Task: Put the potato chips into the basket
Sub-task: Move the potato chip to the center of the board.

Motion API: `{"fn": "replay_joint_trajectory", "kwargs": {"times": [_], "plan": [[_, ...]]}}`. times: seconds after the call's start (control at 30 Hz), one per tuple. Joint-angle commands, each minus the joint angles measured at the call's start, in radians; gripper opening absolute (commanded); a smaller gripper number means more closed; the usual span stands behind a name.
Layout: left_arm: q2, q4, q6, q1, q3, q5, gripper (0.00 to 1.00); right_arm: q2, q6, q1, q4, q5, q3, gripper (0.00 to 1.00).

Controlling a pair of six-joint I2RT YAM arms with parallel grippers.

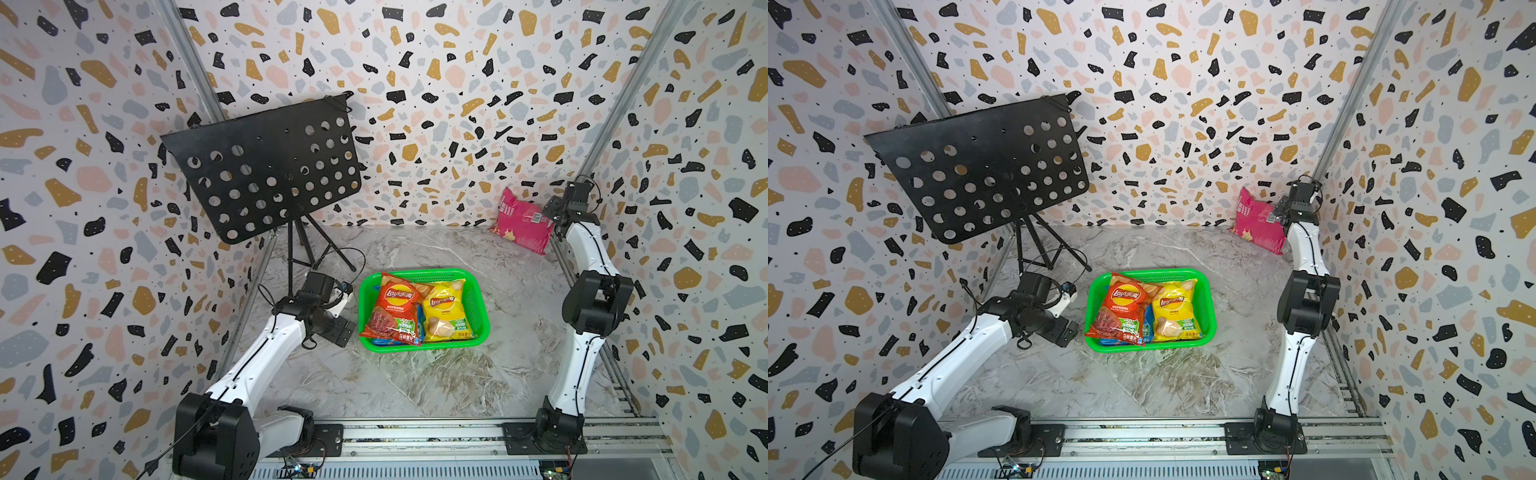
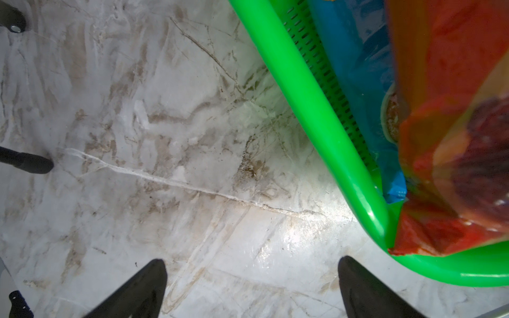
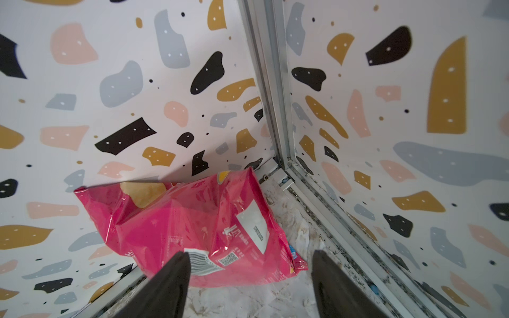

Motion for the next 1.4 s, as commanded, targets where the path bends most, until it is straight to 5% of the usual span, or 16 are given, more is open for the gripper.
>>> {"fn": "replay_joint_trajectory", "kwargs": {"times": [0.0, 0.23, 0.37, 0.67, 0.97, 1.37], "plan": [[0.002, -0.007, -0.006, 0.003, 0.013, 0.019, 1.00, 0.061, -0.010, 0.004, 0.045, -0.011, 0.050, 0.73], [0.005, -0.007, -0.005, 0.002, 0.014, 0.025, 1.00, 0.114, -0.057, 0.003, 0.136, 0.049, 0.062, 0.72], [0.006, -0.008, -0.005, 0.003, 0.014, 0.029, 1.00, 0.135, -0.083, 0.003, 0.124, 0.026, 0.099, 0.62], [0.004, -0.010, -0.005, 0.003, 0.018, 0.030, 1.00, -0.008, -0.060, 0.003, 0.174, -0.083, -0.083, 0.00], [-0.001, -0.011, -0.006, 0.002, 0.018, 0.033, 1.00, -0.330, 0.015, 0.018, 0.361, -0.156, -0.521, 0.00], [-0.037, -0.004, -0.008, 0.003, 0.011, 0.025, 1.00, -0.737, -0.144, 0.165, 0.156, 0.094, -0.923, 0.00]]}}
